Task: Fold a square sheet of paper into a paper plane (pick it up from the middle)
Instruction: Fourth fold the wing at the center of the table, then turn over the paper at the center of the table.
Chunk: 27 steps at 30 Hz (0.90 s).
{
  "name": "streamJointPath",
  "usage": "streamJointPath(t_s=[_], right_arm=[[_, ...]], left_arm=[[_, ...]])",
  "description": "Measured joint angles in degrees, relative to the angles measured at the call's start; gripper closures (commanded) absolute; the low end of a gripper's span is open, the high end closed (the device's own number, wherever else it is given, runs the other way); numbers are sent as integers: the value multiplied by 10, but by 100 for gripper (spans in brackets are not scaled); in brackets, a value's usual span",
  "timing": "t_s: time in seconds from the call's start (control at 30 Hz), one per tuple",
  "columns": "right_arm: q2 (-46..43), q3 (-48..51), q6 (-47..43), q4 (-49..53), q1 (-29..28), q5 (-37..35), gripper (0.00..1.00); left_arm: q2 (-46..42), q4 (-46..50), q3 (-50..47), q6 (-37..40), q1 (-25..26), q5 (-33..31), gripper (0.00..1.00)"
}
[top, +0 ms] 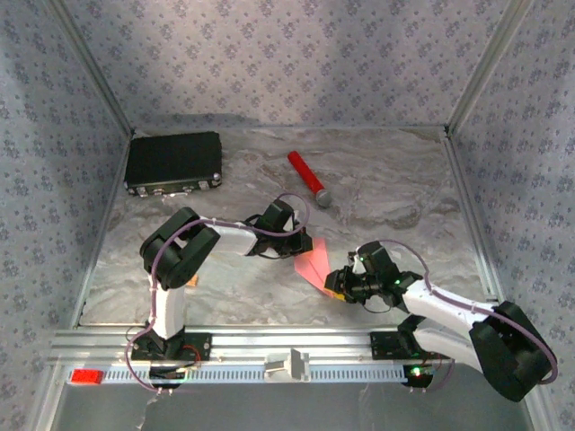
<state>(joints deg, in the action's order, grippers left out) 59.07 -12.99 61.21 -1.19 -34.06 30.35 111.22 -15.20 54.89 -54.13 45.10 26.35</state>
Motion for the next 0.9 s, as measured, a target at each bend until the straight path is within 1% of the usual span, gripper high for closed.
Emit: streamJointPath(t_s=[0.23,0.47,0.73,0.9], right_arm=[[10,0,-4,-9,1,-2,73],[26,0,-8,-23,1,1,75],[33,0,-11,-28,1,2,76],[33,0,-12,-30,1,5,74]], left_arm=[[-3,-2,-5,-4,0,0,100],[-5,-5,-9,-6,-1,0,100],[-5,-5,-9,-6,-1,0,100],[-5,-4,-9,-6,-1,0,100]])
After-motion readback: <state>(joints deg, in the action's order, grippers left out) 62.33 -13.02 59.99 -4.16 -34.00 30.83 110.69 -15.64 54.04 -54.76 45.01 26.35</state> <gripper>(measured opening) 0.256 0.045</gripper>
